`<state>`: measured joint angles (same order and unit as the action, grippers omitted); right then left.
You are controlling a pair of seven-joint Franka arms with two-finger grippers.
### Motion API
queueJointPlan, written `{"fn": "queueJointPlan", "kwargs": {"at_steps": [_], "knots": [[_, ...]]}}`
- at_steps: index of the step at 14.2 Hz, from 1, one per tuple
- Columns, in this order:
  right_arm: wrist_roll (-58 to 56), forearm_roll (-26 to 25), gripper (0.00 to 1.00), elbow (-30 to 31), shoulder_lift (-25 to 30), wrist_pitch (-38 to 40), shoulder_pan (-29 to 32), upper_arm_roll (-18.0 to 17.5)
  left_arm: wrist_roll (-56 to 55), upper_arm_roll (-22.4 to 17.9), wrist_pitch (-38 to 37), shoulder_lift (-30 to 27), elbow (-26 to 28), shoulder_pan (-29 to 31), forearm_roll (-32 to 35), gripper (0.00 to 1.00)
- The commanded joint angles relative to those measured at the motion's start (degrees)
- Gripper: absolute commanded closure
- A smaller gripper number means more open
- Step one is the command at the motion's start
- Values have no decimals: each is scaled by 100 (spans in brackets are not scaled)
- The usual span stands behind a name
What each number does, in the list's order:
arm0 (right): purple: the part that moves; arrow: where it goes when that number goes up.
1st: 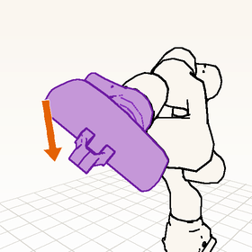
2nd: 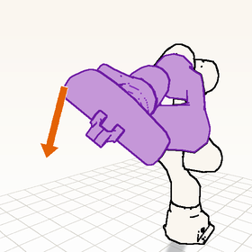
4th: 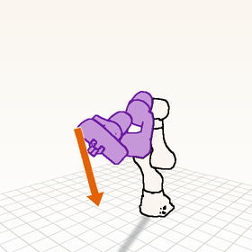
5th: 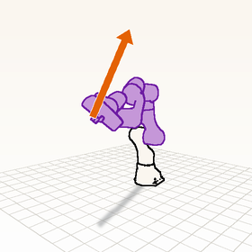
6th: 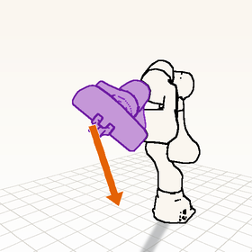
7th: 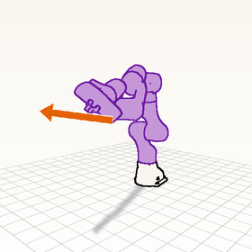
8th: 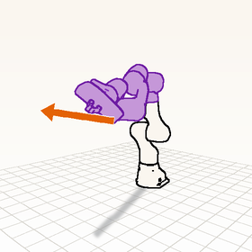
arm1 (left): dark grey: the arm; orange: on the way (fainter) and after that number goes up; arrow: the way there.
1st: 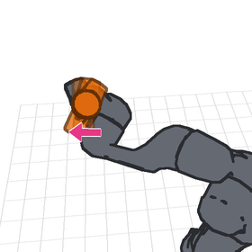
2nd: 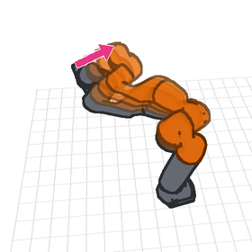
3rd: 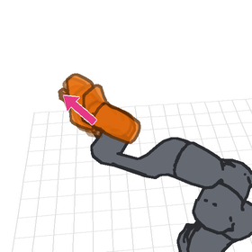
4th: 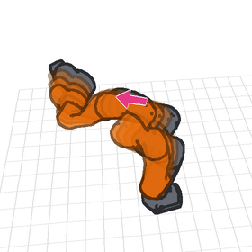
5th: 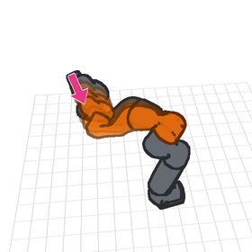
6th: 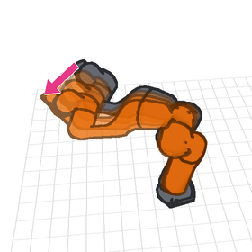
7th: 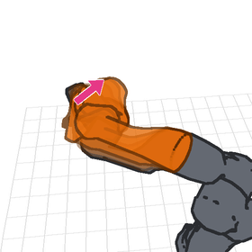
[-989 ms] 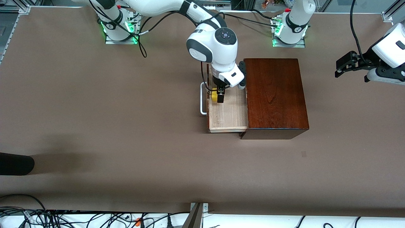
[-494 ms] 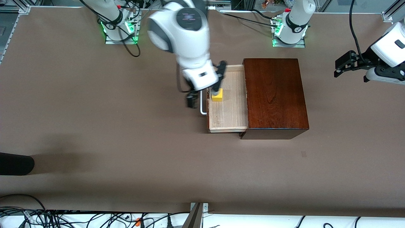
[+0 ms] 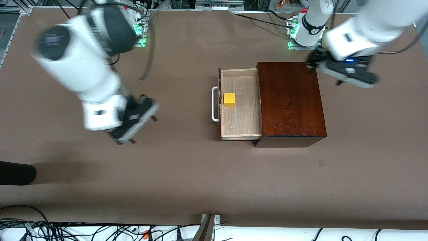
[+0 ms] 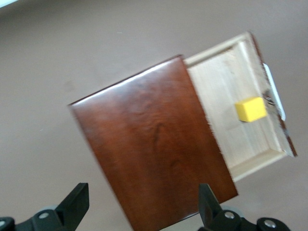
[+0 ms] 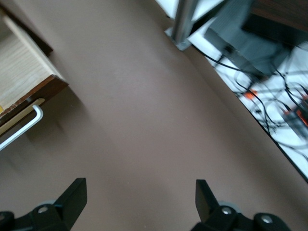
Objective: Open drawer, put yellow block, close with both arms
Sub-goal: 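Withdraw the right gripper while the left gripper reaches the drawer handle, then push the drawer shut into the box with the left gripper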
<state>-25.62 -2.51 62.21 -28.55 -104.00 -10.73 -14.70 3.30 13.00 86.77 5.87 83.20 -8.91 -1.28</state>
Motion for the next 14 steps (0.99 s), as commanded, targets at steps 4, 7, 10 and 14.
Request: {"fn": "queueJointPlan", "kwargs": {"at_steps": [4, 7, 10, 14], "knots": [[888, 928, 0, 1924, 1754, 352, 167, 1109, 109, 291, 619, 1415, -927, -1383, 336, 0], [1383, 823, 0, 2512, 2413, 696, 167, 1347, 967, 264, 1376, 1978, -981, -2078, 505, 0], [1962, 287, 0, 3138, 2749, 749, 167, 1391, 2136, 264, 1702, 2488, -1008, -2395, 620, 0], [2384, 295, 0, 3200, 2697, 679, 167, 1400, 3402, 264, 2256, 3077, -1016, -2686, 1101, 0]]}}
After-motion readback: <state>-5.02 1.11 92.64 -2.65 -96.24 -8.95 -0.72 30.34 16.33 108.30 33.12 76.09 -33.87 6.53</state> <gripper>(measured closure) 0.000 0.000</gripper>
